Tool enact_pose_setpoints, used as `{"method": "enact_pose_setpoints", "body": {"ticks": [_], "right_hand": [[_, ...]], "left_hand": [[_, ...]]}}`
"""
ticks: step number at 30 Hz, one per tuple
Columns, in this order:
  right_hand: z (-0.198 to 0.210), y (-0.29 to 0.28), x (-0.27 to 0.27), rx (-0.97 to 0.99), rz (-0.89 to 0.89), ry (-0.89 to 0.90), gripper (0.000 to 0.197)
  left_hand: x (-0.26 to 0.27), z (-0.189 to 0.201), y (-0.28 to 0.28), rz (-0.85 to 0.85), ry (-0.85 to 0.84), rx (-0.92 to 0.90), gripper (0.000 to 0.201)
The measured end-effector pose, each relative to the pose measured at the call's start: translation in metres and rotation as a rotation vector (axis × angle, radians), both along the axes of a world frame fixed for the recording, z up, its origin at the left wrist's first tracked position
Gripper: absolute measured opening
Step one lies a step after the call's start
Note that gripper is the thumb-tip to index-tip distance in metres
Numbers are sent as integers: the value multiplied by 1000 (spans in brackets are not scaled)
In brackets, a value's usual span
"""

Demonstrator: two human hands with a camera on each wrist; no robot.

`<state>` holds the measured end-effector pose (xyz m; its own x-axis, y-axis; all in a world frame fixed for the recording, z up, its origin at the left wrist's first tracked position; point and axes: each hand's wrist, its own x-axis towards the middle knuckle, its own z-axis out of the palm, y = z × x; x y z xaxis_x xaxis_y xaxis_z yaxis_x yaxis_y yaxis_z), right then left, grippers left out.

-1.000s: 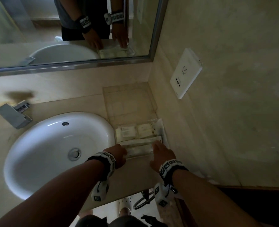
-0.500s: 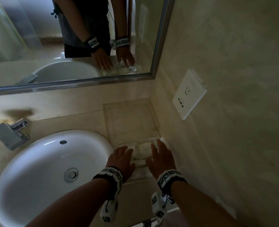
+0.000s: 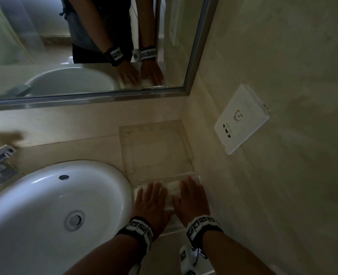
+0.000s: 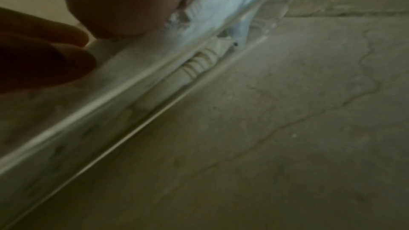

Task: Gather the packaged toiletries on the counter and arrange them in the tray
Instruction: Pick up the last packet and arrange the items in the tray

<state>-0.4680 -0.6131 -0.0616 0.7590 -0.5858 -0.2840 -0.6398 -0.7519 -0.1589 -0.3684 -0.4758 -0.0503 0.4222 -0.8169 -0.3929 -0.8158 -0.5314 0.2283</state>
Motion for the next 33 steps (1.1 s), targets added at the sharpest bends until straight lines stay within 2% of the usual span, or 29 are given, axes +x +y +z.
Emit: {"method": "enact_pose_setpoints", "body": {"ticks": [9, 18, 27, 33], "right_hand": [[-20, 4, -11, 3, 29, -116, 78], [-18, 7, -10, 20, 92, -112, 50], [-20, 4, -11, 52, 96, -109, 60], [-22, 7, -9, -2, 77, -174, 49]], "left_hand": [[-8, -19, 6, -21, -14, -40, 79], [-6, -14, 4, -10, 25, -18, 77], [-3, -7, 6, -58, -18, 22, 78], [0, -9, 4, -81, -38, 65, 73]]}}
